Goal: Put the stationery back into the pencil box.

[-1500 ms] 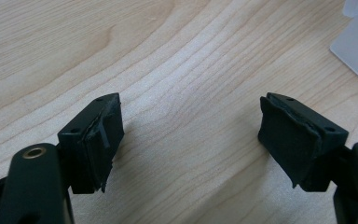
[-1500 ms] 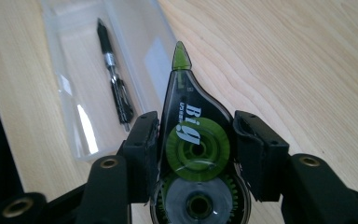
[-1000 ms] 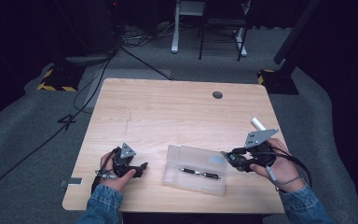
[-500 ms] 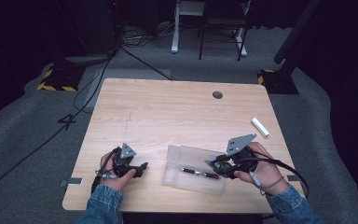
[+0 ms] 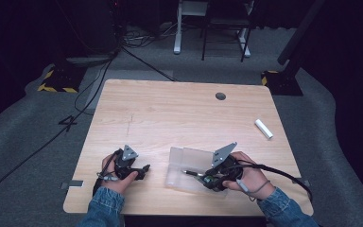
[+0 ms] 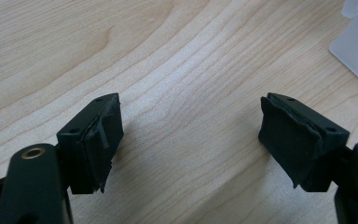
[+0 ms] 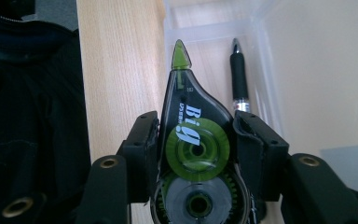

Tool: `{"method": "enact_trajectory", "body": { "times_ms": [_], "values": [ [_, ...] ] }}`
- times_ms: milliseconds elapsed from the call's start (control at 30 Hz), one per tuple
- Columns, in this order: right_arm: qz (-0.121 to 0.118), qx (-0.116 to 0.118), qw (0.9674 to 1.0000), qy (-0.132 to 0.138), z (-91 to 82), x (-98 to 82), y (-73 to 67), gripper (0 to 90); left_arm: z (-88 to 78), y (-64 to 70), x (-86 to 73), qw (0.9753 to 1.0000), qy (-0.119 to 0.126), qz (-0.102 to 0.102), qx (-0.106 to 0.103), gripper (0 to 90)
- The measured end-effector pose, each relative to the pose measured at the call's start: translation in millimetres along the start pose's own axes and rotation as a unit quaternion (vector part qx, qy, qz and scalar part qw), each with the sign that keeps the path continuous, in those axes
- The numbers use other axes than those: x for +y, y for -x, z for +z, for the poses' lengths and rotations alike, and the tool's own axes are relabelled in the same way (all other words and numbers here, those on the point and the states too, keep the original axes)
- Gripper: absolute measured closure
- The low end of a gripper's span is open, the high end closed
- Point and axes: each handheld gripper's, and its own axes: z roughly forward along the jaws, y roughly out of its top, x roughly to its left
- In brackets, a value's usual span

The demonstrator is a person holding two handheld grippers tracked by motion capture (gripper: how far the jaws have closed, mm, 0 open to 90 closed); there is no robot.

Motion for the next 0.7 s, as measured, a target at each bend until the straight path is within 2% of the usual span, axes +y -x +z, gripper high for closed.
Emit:
{"method": "enact_trajectory", "body": {
  "times_ms": [167,700],
  "values": [
    [0.015,0.028,0.9995,-0.003,9.2,-3.5,7.5,52.1,0.0,0.0,0.0,1.0000,0.000,0.000,0.000,21.5],
    [0.010,0.018,0.9995,-0.023,19.8,-10.7,16.8,52.0,0.2,0.0,0.2,1.0000,0.000,0.000,-0.001,21.5]
  ]
}}
